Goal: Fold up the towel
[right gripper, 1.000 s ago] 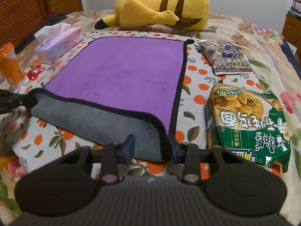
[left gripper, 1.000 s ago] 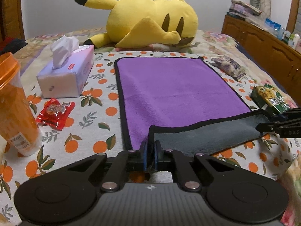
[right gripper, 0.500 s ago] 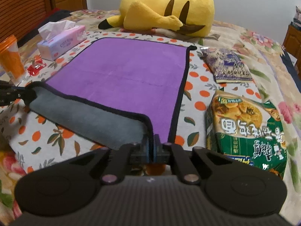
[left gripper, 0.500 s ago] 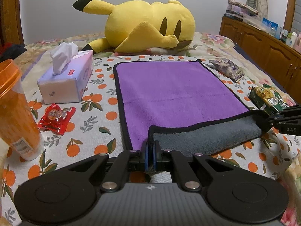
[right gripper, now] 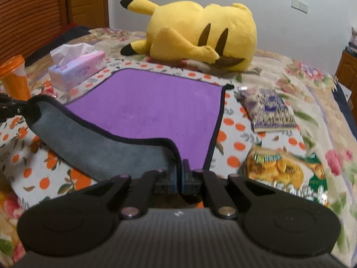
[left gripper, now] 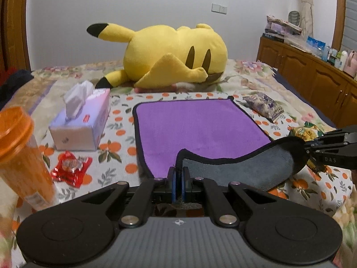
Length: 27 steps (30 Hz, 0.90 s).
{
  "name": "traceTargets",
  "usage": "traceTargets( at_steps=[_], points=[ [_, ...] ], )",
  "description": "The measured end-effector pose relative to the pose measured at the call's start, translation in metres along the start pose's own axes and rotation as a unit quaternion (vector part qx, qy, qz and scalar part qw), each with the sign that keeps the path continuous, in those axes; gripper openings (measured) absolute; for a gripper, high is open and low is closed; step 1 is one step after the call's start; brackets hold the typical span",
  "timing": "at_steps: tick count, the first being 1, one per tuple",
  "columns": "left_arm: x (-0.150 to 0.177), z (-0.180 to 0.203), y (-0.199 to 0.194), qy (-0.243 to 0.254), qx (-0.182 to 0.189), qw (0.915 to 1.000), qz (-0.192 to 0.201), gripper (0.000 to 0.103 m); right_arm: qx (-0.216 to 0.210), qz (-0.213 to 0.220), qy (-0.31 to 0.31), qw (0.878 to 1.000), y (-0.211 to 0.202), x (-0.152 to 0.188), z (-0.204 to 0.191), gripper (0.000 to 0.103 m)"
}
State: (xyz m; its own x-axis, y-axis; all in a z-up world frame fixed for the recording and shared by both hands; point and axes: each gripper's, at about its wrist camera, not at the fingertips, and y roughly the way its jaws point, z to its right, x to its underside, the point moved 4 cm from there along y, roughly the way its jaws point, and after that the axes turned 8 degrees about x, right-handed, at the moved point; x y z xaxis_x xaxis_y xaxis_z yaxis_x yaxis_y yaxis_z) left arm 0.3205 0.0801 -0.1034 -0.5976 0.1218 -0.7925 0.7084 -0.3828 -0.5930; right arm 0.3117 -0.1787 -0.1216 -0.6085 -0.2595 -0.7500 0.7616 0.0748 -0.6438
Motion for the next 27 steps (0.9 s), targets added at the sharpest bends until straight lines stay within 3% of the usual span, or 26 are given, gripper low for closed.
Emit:
traceTargets(
  at_steps=[27],
  points=[
    [-0.062,-0.010,0.042,0.055,-0.032,0.9976,0.029,0.005,0.015,0.056,-0.016,0.998,0.032,-0.065,0.021,0.004]
  ],
)
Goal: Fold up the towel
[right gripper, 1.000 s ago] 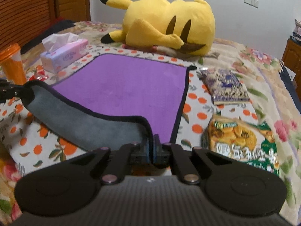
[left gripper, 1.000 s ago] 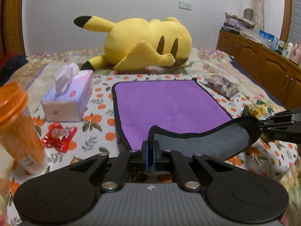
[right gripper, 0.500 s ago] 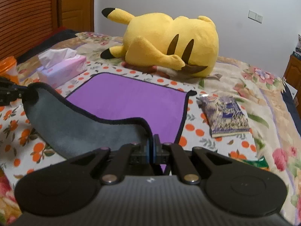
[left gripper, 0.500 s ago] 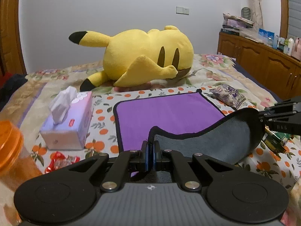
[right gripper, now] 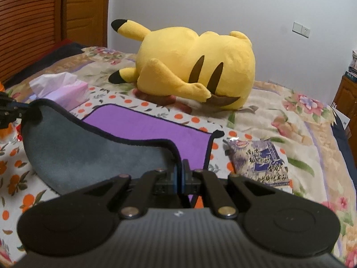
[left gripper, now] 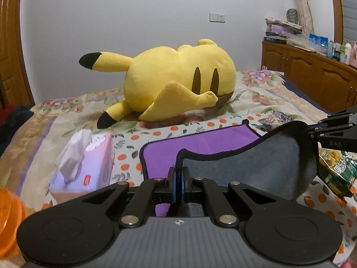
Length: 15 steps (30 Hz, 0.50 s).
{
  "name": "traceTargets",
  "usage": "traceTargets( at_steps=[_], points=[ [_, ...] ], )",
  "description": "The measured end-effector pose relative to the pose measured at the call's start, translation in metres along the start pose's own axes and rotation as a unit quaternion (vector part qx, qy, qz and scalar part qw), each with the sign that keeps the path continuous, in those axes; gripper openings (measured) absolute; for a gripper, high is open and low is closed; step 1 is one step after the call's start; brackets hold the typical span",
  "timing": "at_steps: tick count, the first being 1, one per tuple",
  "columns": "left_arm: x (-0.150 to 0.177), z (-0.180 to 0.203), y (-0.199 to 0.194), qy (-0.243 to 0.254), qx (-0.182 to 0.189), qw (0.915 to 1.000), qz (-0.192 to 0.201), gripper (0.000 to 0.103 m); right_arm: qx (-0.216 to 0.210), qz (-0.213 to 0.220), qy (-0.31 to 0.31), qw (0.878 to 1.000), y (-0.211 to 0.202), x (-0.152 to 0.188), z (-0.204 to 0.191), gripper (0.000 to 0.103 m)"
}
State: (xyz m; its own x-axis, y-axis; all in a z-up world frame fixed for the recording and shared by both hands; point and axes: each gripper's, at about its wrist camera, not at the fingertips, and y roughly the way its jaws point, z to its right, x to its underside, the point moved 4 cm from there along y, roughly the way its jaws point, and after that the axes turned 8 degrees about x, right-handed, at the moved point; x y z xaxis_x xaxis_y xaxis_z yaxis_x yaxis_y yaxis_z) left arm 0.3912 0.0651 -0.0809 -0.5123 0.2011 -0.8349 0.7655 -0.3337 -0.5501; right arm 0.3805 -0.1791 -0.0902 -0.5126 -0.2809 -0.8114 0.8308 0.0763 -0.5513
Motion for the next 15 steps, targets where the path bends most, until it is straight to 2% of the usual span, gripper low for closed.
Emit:
traceTargets(
  at_steps=[15],
  points=[
    [-0.036,-0.004,0.023,0.024,-0.012,0.9995,0.018,0.005,0.024,0.013,-0.013,1.000,0.026,-0.023,0.009,0.004]
  ],
)
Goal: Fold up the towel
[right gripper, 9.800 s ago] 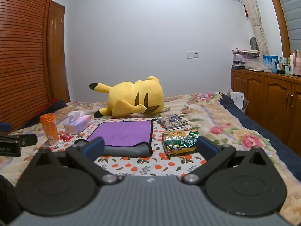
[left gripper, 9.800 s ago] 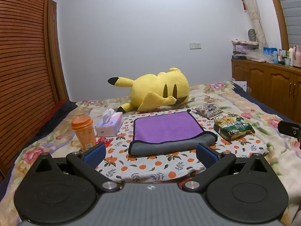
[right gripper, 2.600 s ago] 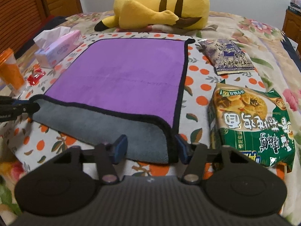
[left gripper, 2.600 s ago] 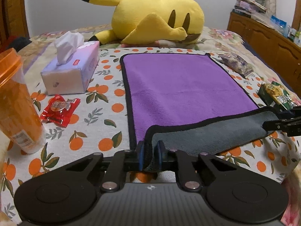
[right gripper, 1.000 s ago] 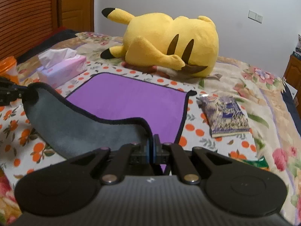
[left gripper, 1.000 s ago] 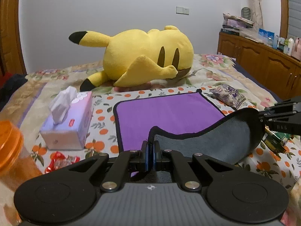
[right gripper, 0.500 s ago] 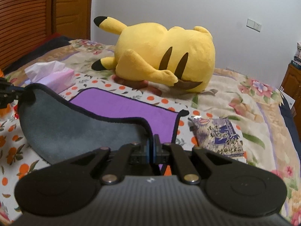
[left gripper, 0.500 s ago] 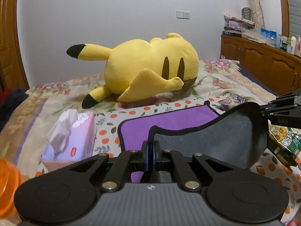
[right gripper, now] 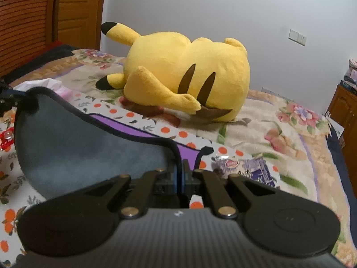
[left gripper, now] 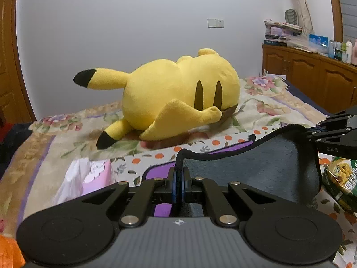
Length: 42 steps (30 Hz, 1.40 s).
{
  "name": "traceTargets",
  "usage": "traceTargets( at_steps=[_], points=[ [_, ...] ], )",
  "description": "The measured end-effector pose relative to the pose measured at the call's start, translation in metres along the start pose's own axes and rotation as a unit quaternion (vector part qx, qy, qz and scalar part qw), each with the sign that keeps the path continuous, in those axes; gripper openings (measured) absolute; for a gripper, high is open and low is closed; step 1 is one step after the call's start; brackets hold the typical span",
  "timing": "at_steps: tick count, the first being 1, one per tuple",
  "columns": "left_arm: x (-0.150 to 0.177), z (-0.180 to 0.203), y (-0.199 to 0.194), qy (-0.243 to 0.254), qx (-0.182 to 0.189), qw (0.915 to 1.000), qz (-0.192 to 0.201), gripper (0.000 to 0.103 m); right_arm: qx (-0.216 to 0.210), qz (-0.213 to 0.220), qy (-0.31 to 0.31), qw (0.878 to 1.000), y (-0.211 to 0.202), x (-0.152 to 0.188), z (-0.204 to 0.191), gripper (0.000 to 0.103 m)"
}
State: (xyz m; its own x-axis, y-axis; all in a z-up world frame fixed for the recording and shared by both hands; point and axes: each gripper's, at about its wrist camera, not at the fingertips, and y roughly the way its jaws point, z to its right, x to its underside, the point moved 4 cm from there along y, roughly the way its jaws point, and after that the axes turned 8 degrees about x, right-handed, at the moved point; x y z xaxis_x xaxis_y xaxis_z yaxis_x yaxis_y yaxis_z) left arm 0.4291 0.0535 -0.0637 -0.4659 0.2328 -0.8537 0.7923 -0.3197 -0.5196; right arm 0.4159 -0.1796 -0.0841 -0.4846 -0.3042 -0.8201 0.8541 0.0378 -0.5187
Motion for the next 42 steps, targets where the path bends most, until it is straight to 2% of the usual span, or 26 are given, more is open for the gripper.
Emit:
traceTargets(
  at_steps=[20,27,33,42],
  points=[
    [-0.016,-0.021,0.036,0.008,-0.066,0.9978,0.008,0.005,0.031,0.014,-0.024,0.999,0.039,-0.023,-0.003,0.004],
    [-0.014,-0.029,0.048,-0.002,-0.077,0.9970,0.012,0.005,0.037,0.018,-0.040,0.998,0.051,-0.026,-0.009,0.004],
    [-0.011,-0.036,0.067,-0.010,-0.092,0.9957,0.004,0.005,0.051,0.020,-0.049,0.997,0.064,-0.027,-0.013,0.004],
    [-0.001,-0.045,0.098,-0.009,-0.102,0.9946,-0.020,0.005,0.066,-0.004,-0.054,0.996,0.089,-0.018,-0.022,0.004]
  ],
)
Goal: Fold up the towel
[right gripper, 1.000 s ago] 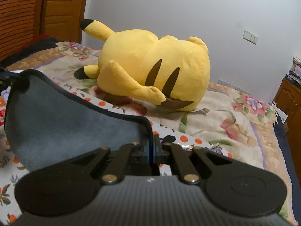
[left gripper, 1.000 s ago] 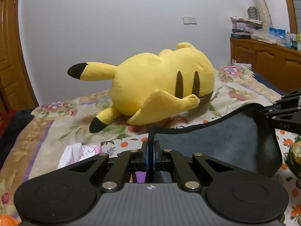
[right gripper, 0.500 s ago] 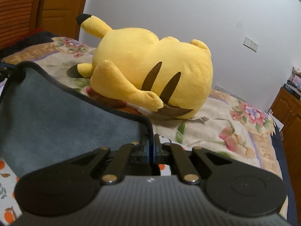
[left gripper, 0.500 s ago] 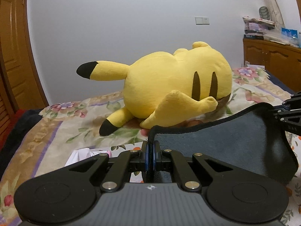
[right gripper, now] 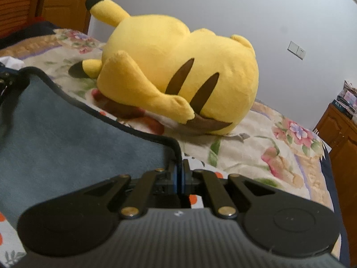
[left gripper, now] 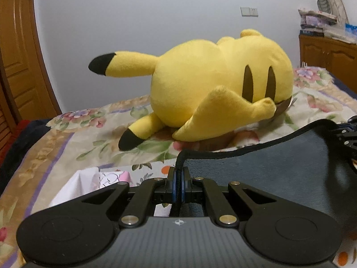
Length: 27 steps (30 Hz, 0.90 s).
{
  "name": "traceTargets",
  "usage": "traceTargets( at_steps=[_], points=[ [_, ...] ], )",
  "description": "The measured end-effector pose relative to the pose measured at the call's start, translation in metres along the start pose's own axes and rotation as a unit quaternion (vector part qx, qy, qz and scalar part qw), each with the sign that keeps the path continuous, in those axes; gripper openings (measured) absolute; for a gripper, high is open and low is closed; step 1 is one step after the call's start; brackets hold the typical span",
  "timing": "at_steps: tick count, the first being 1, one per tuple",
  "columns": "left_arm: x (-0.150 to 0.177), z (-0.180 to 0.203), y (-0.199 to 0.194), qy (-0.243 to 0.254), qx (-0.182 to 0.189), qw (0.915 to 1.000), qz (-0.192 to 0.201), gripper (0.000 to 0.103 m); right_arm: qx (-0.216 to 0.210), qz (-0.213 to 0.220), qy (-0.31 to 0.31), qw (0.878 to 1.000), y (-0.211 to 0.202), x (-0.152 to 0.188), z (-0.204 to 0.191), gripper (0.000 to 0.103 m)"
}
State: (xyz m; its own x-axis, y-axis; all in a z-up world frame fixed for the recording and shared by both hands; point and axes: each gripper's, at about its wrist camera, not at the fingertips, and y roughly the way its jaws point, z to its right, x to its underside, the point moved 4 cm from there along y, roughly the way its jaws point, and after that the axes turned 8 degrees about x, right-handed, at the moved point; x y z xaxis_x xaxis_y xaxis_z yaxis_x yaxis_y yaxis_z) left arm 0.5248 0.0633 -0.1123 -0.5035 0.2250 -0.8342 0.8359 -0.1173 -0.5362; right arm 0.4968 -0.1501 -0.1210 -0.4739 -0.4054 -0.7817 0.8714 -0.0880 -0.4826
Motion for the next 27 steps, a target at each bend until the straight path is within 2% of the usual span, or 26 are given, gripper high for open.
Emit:
traceTargets(
  at_steps=[9,12,13,14,17,20,22,27],
  points=[
    [0.010,0.004,0.021,0.005,0.000,0.9998,-0.017,0.005,0.002,-0.024,0.000,1.000,0.011,0.009,-0.012,0.004],
    [0.009,0.005,0.022,0.010,-0.002,0.9998,-0.019,0.009,0.006,-0.040,0.002,0.999,0.014,0.012,-0.012,0.005],
    [0.008,0.005,0.022,0.009,-0.001,0.9998,-0.019,0.010,0.003,-0.042,0.006,0.999,0.013,0.012,-0.011,0.007],
    [0.008,0.004,0.023,0.006,0.000,0.9998,-0.021,0.010,0.001,-0.044,0.012,0.999,0.012,0.013,-0.010,0.015],
    [0.009,0.003,0.022,0.006,-0.003,0.9997,-0.024,0.019,0.000,-0.047,0.025,0.999,0.010,0.014,-0.007,0.049],
    [0.011,0.004,0.020,0.006,0.002,0.9996,-0.028,0.023,-0.006,-0.044,0.036,0.998,0.005,0.018,-0.006,0.049],
    [0.013,0.006,0.018,0.008,0.005,0.9995,-0.029,0.032,-0.015,-0.046,0.048,0.998,0.002,0.020,-0.006,0.049],
    [0.019,0.013,0.009,0.005,0.020,0.9992,-0.033,0.048,-0.034,-0.048,0.067,0.996,-0.012,0.029,-0.011,0.050]
  ],
)
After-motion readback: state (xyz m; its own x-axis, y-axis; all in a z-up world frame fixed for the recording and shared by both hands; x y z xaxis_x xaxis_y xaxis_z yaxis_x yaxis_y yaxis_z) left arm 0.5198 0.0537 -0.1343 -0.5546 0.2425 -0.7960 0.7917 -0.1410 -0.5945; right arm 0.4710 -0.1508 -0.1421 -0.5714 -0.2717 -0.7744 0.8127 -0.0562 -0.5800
